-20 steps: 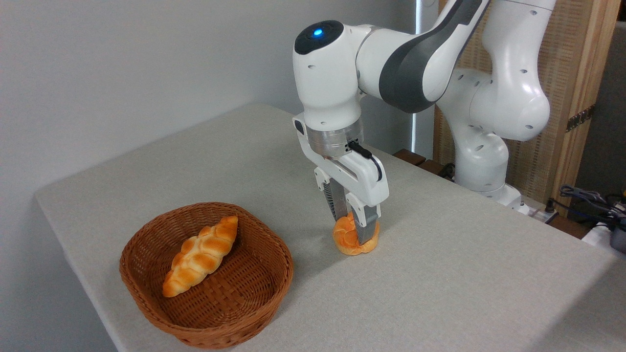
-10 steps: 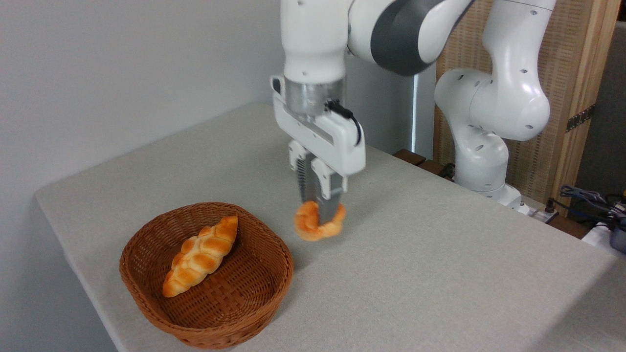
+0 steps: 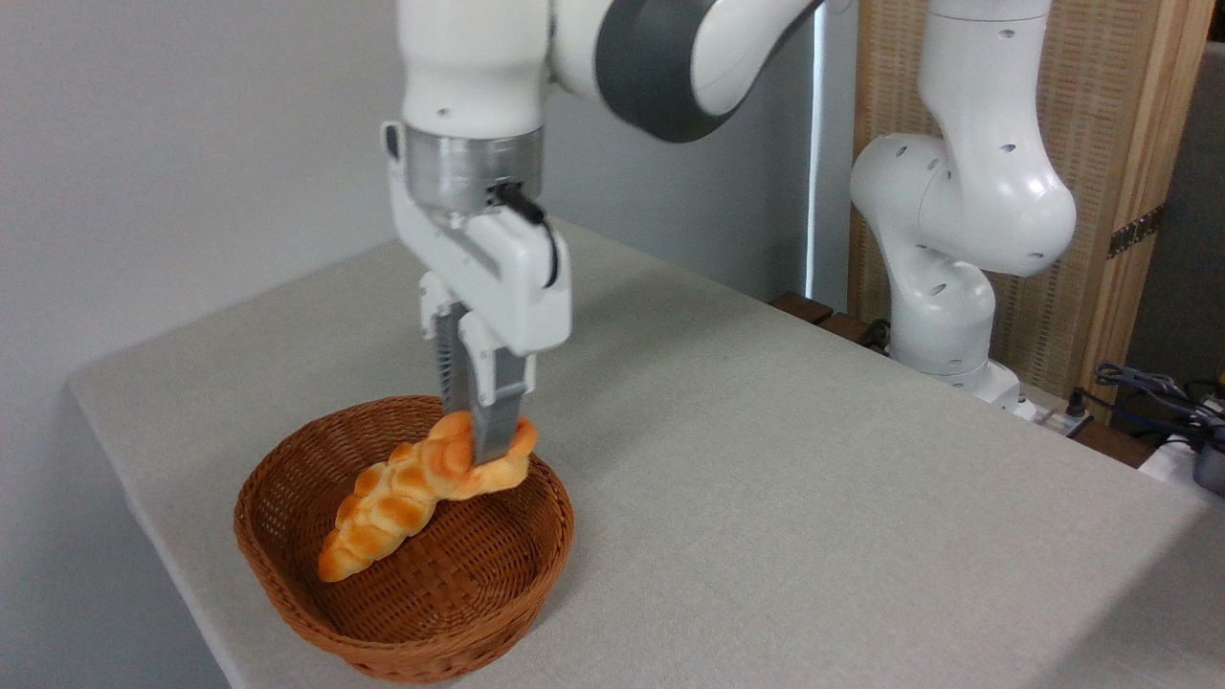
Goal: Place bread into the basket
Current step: 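Lift the bun and carry it over the wicker basket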
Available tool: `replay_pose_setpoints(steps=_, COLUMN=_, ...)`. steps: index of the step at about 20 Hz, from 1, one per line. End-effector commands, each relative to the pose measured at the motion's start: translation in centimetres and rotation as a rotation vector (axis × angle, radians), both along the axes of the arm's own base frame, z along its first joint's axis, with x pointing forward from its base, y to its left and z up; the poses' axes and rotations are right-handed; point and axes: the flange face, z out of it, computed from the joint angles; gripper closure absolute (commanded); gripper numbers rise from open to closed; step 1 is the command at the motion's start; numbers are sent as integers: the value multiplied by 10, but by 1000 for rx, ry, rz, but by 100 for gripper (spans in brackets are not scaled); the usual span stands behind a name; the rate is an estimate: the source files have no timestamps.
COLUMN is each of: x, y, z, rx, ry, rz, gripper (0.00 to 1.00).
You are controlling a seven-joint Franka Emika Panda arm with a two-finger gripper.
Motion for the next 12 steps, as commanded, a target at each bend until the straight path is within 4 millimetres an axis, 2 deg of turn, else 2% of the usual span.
replay_pose_setpoints(steps=1, x=27, y=-17, z=-11, rx=11, ry=11, rz=-48, gripper=38)
replay_pose_setpoints(steps=2, x=30, y=-16, z=-12, rx=20, ry=3, rz=-50, gripper=28)
replay_pose_setpoints(steps=3, x=32, y=-19, z=-11, rx=25, ry=-12, rz=-54, gripper=6)
replay_pose_setpoints(steps=4, x=34, y=-20, z=-14, rx=25, ry=-20, rz=-53, gripper=0)
replay_pose_setpoints(steps=6, x=38, y=-27, z=-14, rx=24, ry=-47, rz=-60, gripper=0)
replay_pose_setpoints(steps=12, x=39, y=-27, z=-15, rx=26, ry=-53, rz=-59, gripper=0)
